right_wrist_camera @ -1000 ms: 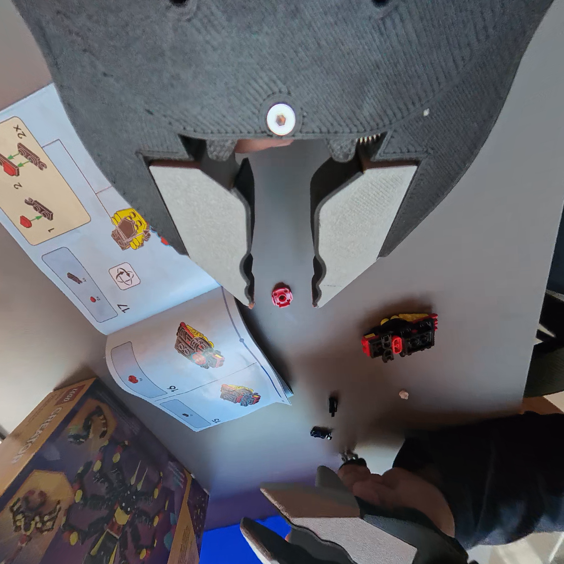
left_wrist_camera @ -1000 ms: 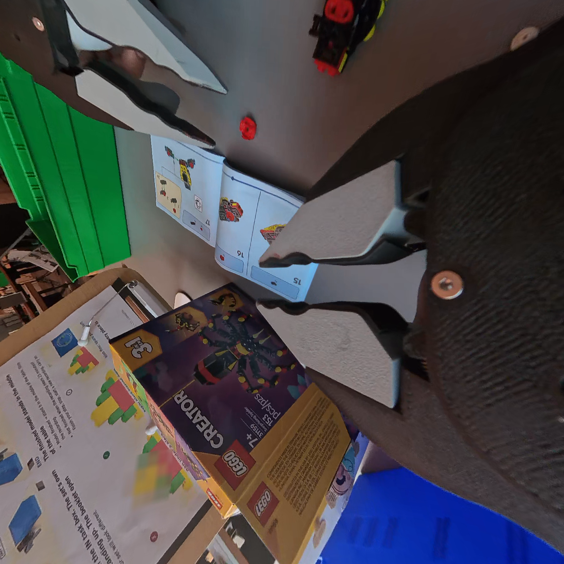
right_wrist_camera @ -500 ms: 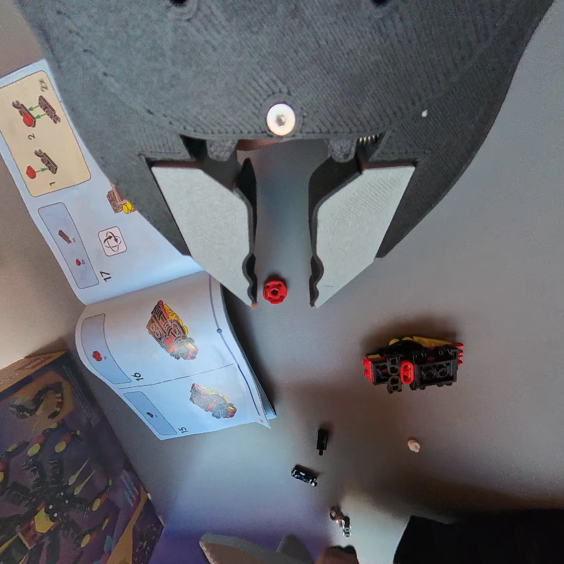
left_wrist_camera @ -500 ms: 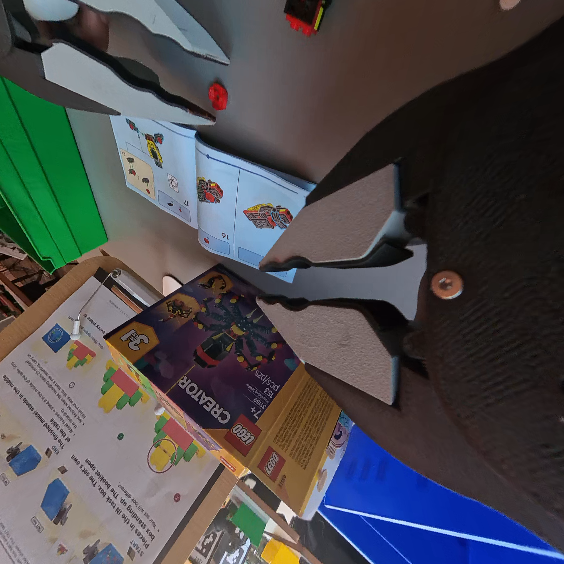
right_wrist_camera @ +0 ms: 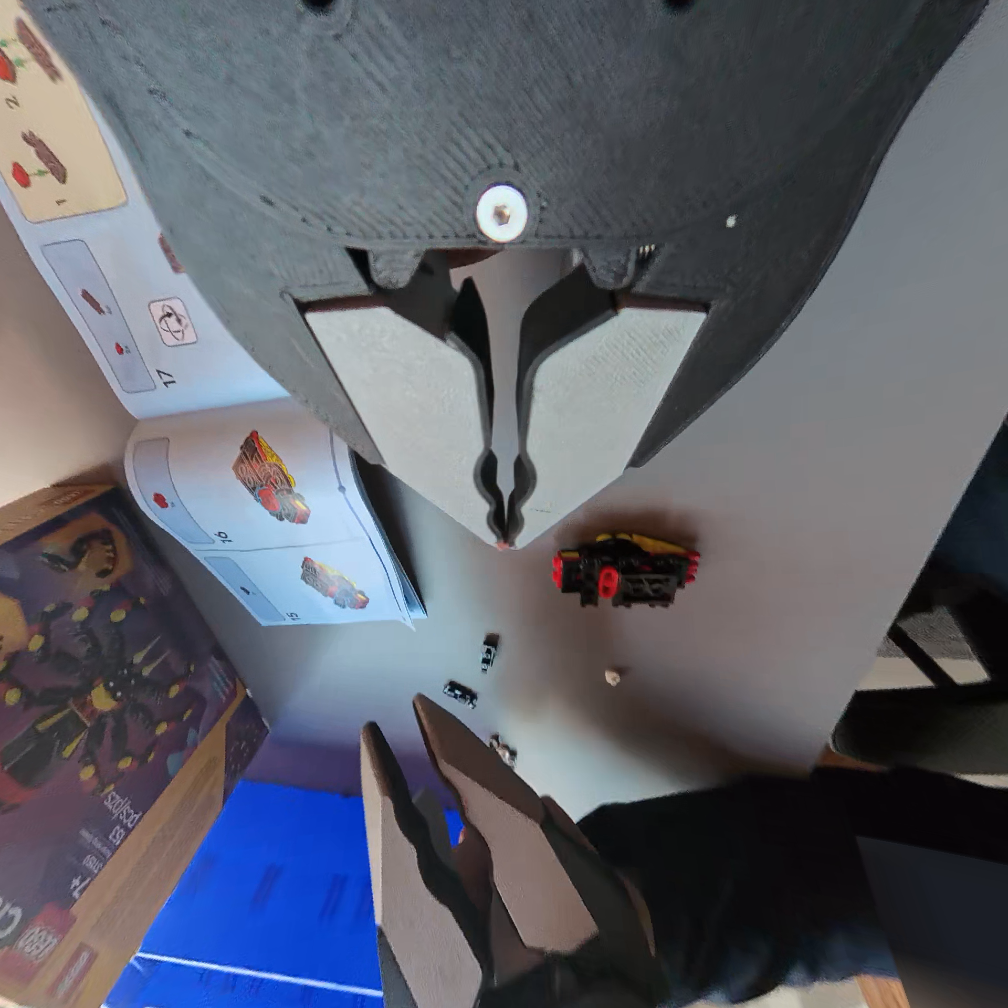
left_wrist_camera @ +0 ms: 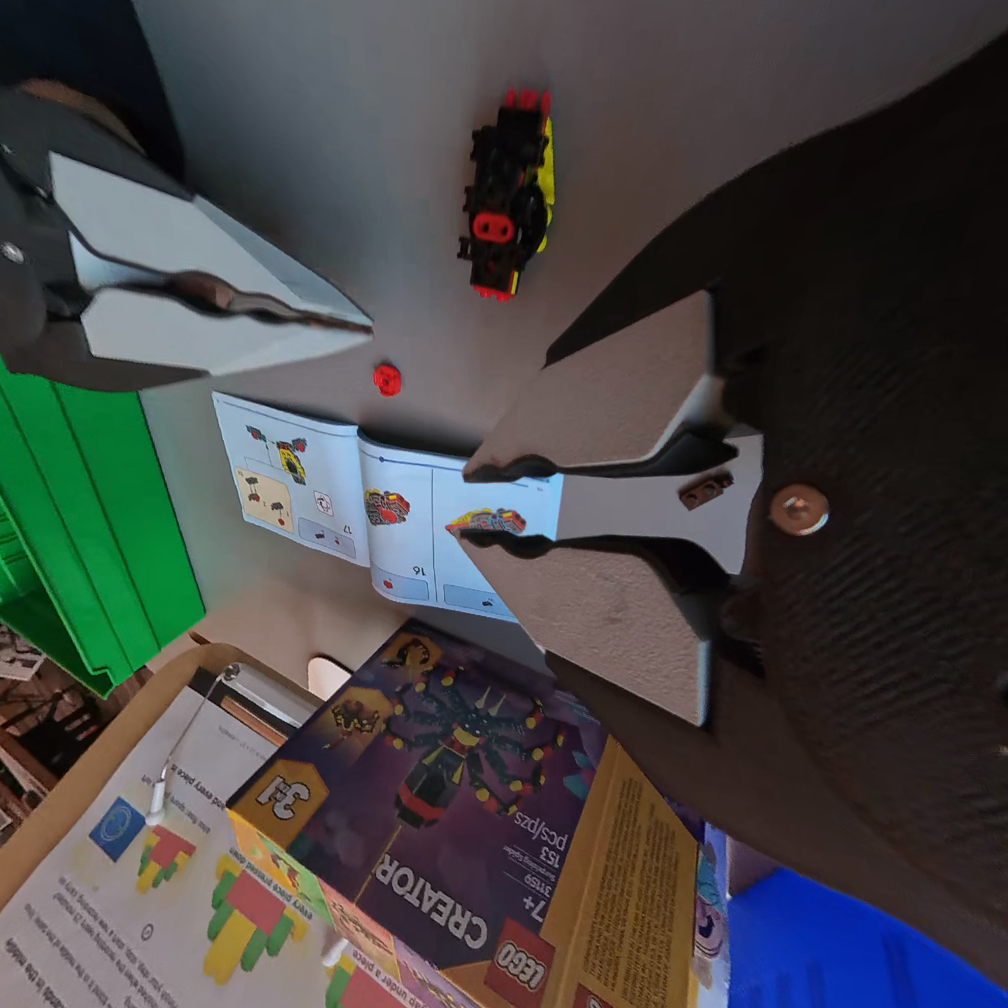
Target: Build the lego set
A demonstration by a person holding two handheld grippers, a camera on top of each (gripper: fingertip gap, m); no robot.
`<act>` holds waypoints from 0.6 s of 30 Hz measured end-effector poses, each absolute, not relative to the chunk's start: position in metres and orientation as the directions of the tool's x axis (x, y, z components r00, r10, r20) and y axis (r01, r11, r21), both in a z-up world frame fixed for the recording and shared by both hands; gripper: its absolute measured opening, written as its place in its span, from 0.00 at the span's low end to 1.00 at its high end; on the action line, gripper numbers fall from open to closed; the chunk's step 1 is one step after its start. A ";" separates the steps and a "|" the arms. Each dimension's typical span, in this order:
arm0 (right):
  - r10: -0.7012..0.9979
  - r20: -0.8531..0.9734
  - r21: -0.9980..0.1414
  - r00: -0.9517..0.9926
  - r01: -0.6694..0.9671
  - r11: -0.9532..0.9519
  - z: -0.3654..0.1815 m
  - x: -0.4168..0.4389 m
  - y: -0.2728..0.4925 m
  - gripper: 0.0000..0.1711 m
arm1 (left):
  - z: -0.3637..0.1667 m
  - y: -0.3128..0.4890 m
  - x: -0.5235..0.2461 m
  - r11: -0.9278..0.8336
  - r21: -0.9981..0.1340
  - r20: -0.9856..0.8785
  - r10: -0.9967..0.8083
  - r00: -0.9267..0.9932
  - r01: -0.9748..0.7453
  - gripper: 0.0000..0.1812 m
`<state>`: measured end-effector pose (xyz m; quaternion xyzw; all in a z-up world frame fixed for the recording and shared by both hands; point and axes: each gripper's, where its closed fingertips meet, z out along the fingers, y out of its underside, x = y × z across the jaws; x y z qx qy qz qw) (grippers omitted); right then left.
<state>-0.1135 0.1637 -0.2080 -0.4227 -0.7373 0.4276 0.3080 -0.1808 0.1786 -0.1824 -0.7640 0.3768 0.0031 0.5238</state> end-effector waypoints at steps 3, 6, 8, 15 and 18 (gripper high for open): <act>0.885 0.054 -0.913 -0.462 0.336 0.232 -0.201 -0.112 0.153 0.00 | -0.187 0.180 -0.185 -0.201 -0.792 -0.389 -0.561 0.730 -0.577 0.08; 0.882 0.014 -0.922 -0.472 0.335 0.194 -0.198 -0.108 0.141 0.05 | -0.199 0.160 -0.165 -0.208 -0.788 -0.294 -0.699 0.651 -0.579 0.08; 0.862 -0.005 -0.924 -0.507 0.332 0.191 -0.197 -0.105 0.129 0.04 | -0.204 0.133 -0.144 -0.159 -0.791 -0.228 -0.820 0.525 -0.591 0.08; 0.822 0.005 -0.915 -0.570 0.328 0.233 -0.200 -0.101 0.103 0.05 | -0.218 0.123 -0.131 -0.129 -0.764 -0.232 -0.859 0.457 -0.632 0.12; 0.821 0.036 -0.898 -0.570 0.343 0.277 -0.206 -0.101 0.098 0.05 | -0.235 0.120 -0.132 -0.141 -0.724 -0.229 -0.875 0.428 -0.675 0.12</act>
